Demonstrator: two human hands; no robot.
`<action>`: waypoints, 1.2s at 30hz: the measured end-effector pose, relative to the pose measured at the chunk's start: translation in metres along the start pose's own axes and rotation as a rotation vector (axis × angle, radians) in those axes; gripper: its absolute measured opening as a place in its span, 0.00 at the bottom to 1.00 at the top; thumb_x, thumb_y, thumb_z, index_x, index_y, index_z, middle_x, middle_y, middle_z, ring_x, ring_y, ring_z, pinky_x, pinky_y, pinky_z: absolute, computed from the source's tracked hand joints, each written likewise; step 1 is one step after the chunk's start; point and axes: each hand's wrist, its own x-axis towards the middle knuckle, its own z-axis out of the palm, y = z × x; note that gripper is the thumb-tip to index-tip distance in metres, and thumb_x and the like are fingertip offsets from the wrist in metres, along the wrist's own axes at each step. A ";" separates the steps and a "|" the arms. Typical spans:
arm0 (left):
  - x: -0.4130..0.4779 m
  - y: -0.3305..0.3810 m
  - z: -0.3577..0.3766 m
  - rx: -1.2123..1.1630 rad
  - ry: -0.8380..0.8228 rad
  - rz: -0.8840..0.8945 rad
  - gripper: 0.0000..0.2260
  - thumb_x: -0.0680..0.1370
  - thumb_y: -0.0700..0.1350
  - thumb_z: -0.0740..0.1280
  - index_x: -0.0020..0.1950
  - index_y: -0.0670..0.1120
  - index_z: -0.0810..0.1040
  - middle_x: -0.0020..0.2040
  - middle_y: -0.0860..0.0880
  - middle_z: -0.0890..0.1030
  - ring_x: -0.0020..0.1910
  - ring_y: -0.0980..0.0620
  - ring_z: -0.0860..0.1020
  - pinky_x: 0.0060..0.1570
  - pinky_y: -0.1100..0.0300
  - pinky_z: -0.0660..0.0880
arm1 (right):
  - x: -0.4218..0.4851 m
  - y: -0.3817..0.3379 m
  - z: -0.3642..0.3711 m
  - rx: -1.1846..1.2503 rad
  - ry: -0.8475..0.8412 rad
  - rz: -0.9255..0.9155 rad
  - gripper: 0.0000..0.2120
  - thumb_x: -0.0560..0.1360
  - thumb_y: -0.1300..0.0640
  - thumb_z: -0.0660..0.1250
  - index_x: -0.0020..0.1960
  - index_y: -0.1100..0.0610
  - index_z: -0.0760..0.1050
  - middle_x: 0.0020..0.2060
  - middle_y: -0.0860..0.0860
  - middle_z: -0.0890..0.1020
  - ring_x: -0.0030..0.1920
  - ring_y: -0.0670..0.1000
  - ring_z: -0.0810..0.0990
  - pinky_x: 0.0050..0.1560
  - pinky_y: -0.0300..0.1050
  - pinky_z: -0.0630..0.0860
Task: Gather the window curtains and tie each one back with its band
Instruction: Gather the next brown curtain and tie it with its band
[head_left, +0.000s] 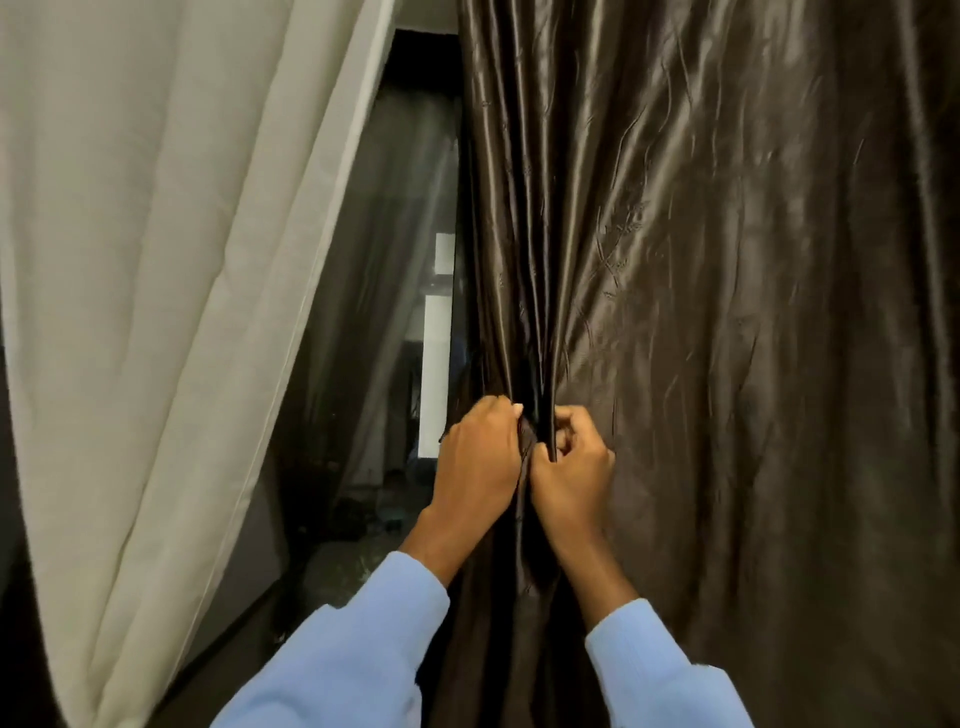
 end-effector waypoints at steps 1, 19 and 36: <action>0.002 0.003 -0.002 -0.029 0.042 -0.022 0.15 0.82 0.47 0.56 0.38 0.43 0.68 0.38 0.47 0.72 0.36 0.44 0.75 0.35 0.52 0.67 | 0.000 -0.001 -0.003 0.024 -0.006 -0.011 0.15 0.70 0.70 0.67 0.48 0.51 0.77 0.26 0.45 0.74 0.27 0.45 0.71 0.30 0.51 0.74; 0.017 0.078 -0.012 0.076 0.058 -0.114 0.18 0.83 0.44 0.56 0.39 0.36 0.76 0.33 0.41 0.78 0.33 0.43 0.77 0.37 0.48 0.75 | -0.031 -0.015 -0.035 0.255 -0.313 -0.057 0.17 0.71 0.70 0.63 0.45 0.48 0.76 0.38 0.38 0.77 0.38 0.37 0.76 0.38 0.31 0.70; 0.031 0.036 -0.006 0.145 0.000 -0.134 0.16 0.81 0.47 0.60 0.36 0.42 0.76 0.31 0.46 0.77 0.33 0.47 0.77 0.33 0.58 0.70 | -0.024 0.006 -0.007 0.470 -0.388 0.242 0.32 0.72 0.79 0.60 0.65 0.50 0.76 0.44 0.62 0.81 0.45 0.57 0.79 0.58 0.49 0.77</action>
